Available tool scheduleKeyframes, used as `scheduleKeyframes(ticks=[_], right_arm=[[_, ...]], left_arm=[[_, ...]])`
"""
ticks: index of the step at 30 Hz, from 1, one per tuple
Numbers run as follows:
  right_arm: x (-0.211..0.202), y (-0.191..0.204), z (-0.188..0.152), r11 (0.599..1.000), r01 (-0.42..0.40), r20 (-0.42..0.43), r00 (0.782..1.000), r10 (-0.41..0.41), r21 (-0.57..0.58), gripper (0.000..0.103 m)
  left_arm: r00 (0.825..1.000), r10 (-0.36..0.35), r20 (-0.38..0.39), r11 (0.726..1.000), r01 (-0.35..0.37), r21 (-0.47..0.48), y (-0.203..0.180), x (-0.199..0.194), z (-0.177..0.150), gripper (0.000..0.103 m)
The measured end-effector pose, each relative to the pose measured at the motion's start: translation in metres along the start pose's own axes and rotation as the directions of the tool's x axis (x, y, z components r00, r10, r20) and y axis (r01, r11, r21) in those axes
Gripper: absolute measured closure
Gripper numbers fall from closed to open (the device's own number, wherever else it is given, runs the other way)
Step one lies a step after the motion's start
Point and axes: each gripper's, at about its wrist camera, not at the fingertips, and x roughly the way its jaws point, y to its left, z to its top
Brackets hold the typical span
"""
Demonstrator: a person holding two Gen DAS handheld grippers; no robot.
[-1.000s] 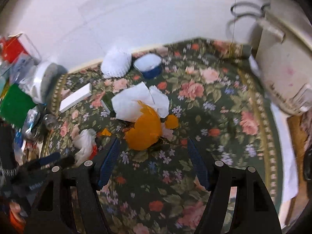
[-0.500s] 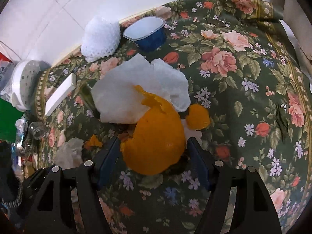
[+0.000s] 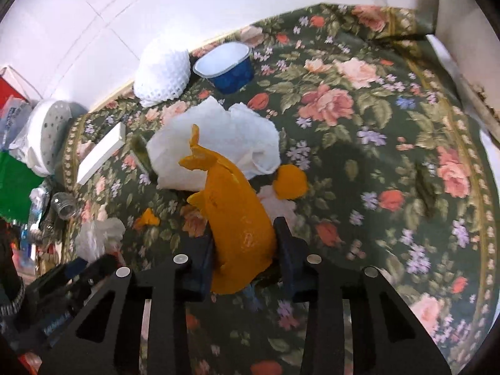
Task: Collect trash
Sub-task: 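Grasp the white plastic bag with the left tool while the right tool grasps the orange peel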
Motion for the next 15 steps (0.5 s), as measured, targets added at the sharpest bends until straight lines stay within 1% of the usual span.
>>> scheduleKeyframes(ticks=[3, 7, 9, 15], right_arm=[[-0.017, 0.000, -0.004, 1.000, -0.004, 0.024, 1.000, 0.004, -0.018, 0.072], [-0.054, -0.005, -0.011, 0.998, -0.027, 0.075, 0.997, 0.031, -0.061, 0.072], [-0.071, -0.003, -0.014, 0.995, -0.038, 0.101, 0.994, 0.047, -0.090, 0.072], [-0.126, 0.000, -0.029, 0.978, -0.074, 0.174, 0.979, 0.109, -0.192, 0.072]], left_arm=[[0.999, 0.009, 0.038, 1.000, -0.009, -0.014, -0.007, -0.019, -0.003, 0.057], [0.995, 0.013, 0.099, 0.999, -0.009, -0.042, -0.024, -0.048, -0.013, 0.057], [0.991, 0.022, 0.134, 0.998, -0.014, -0.057, -0.033, -0.062, -0.019, 0.057], [0.970, 0.049, 0.240, 0.996, -0.029, -0.086, -0.065, -0.114, -0.046, 0.057]])
